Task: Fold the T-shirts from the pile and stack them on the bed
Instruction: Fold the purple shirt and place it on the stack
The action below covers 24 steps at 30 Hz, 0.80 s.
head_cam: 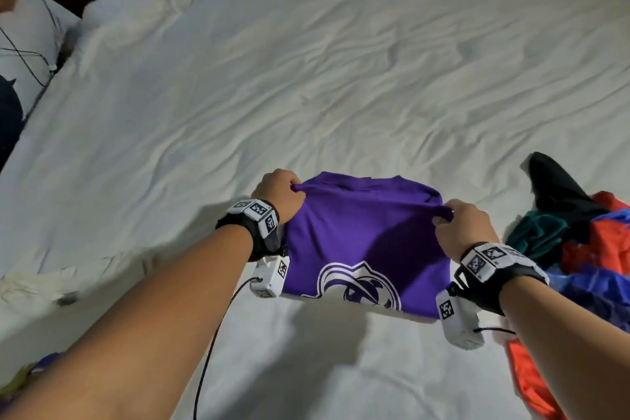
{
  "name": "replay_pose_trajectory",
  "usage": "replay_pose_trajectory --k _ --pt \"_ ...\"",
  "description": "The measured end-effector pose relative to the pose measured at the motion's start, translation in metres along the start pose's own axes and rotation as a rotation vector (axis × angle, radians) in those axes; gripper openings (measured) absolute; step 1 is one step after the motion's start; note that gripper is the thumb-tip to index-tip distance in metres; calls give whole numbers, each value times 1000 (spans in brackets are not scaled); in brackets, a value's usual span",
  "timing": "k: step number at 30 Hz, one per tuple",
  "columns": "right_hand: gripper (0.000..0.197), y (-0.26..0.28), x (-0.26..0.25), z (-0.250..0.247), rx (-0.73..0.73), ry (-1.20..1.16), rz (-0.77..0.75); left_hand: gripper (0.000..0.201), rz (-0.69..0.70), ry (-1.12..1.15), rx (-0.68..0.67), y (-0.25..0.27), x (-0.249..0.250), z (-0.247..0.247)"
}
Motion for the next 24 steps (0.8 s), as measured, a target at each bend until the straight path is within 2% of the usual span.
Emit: replay_pose_trajectory --k 5,11,12,14,15,17,19,21,24 --pt "23 -37 -4 19 60 -151 56 8 -27 71 76 -32 -16 21" --pt "20 -70 -14 23 105 -233 62 15 -62 95 117 -60 -24 27" --pt "21 -71 -17 23 139 -245 40 17 -87 69 121 -60 -23 27" --pt "30 -61 -22 23 256 -228 -48 28 -125 -119 155 -48 -14 27" --pt "36 -49 -25 26 307 -204 -114 39 -100 -235 181 -37 -4 31" --pt "43 -15 -36 44 328 -107 -297 59 80 -376 192 -6 28 50" --pt "52 14 -44 81 225 78 -443 66 298 -459 42 24 51 91" --pt "60 24 -40 114 122 230 -469 66 400 -527 -100 36 47 126" --pt "63 11 -27 125 127 282 -427 68 422 -533 -63 26 23 134"
Point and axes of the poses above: each hand's wrist, its own y-axis away from the middle knuckle, its own z-axis out of the palm, x = y × z, the point moved 5 cm from there along -y, towards the middle knuckle, and after that the axes turned 11 degrees about z, right-handed, at the moved point
